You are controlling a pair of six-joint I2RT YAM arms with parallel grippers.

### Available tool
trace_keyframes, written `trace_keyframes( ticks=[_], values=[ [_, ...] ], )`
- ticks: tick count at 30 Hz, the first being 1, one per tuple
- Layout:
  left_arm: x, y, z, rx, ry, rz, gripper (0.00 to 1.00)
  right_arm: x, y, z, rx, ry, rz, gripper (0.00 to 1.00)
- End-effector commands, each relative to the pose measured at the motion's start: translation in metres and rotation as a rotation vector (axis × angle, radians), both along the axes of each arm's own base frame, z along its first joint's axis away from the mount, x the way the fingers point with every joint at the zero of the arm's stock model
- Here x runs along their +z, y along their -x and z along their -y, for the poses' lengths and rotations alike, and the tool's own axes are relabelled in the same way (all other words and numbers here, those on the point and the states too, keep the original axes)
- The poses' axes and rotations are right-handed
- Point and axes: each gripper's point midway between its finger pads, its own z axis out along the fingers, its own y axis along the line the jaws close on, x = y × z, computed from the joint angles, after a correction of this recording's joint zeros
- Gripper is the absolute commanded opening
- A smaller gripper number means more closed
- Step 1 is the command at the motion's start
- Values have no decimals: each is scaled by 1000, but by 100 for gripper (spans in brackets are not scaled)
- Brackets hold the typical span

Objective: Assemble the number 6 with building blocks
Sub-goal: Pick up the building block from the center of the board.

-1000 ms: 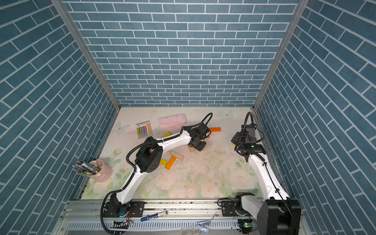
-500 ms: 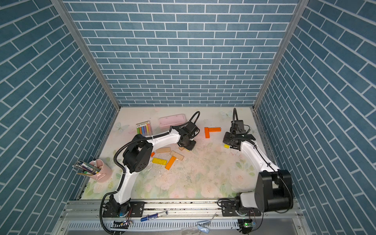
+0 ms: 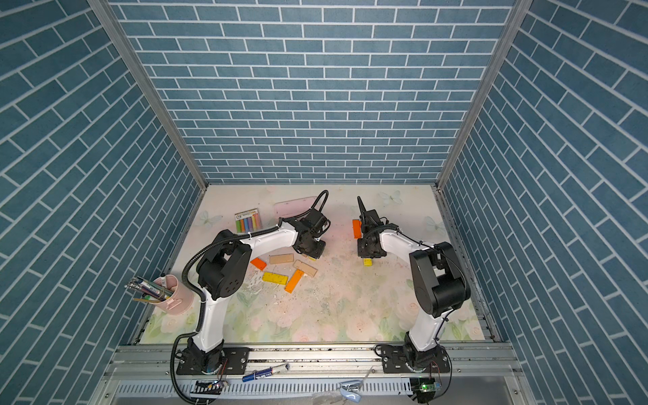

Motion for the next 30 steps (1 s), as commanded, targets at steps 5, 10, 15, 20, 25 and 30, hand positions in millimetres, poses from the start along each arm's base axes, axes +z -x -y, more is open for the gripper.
trace_keyframes(
  ticks=[5,10,15,20,25,30],
  values=[
    [12,1,-1,20,35,4,20,-8,-6,-7,45,52,-10,14],
    [19,2,2,18,57,7,20,-15,-11,-8,39,62,-21,14],
    [24,3,4,15,73,11,20,-17,-14,-13,40,54,-29,14],
    [23,3,3,12,69,10,20,-22,-18,-17,41,50,-40,14],
    [22,4,2,9,64,9,20,-25,-20,-24,54,48,-50,14],
    [22,3,2,6,61,10,20,-27,-23,-27,50,54,-54,14]
  ],
)
